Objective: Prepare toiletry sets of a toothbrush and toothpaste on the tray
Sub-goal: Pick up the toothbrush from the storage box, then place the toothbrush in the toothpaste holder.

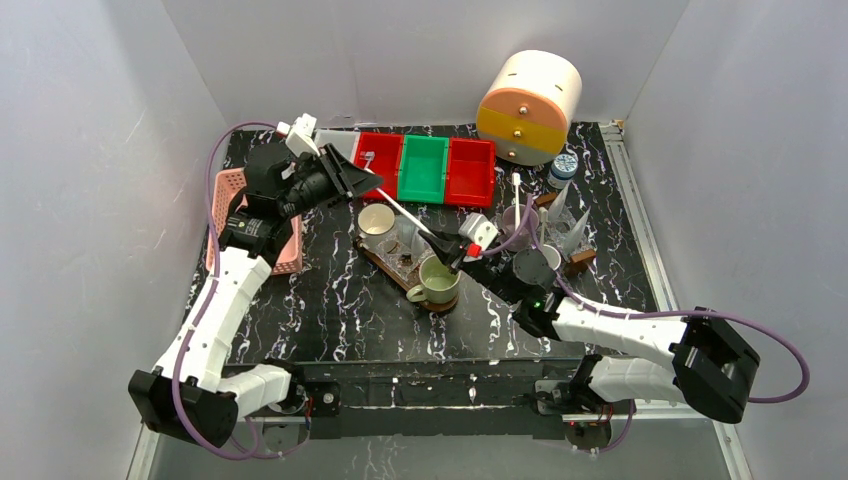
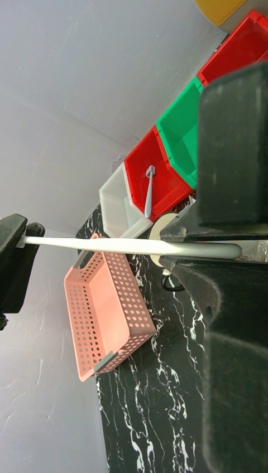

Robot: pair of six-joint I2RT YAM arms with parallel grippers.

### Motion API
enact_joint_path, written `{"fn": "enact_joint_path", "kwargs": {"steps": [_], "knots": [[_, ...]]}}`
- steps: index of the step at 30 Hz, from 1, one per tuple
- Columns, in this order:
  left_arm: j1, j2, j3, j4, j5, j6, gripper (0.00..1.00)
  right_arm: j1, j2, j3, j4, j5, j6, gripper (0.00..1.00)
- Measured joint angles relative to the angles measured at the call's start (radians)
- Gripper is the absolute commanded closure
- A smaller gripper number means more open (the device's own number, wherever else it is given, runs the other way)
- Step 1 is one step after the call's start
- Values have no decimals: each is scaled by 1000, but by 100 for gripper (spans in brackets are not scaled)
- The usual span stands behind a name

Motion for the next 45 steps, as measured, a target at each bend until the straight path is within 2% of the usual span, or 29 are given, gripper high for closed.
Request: {"fn": "enact_joint_path", "kwargs": {"steps": [4,6,14,22,28,35,45], "knots": [[8,0,0,-4,20,6,95,-6,0,0,0,-17,0,99],[10,-1,0,-6,26,7,100,-7,0,0,0,-21,0,90],[13,-59,-15,-31,-7,3,100,-7,0,0,12,-40,4,45],[13,-237,-91,-72,-190,-12,100,-7,-3,-10,26,-50,18,21],[13,-369,-178,-105,-381,-19,100,-7,-78,-44,-5,-25,19,4],[13,-549,-353,-84,-572,-23,100,-7,-209,-106,-45,72,8,1],[13,-567,-544,87,-607,-14,100,-7,-346,-169,-113,200,-21,1]]}}
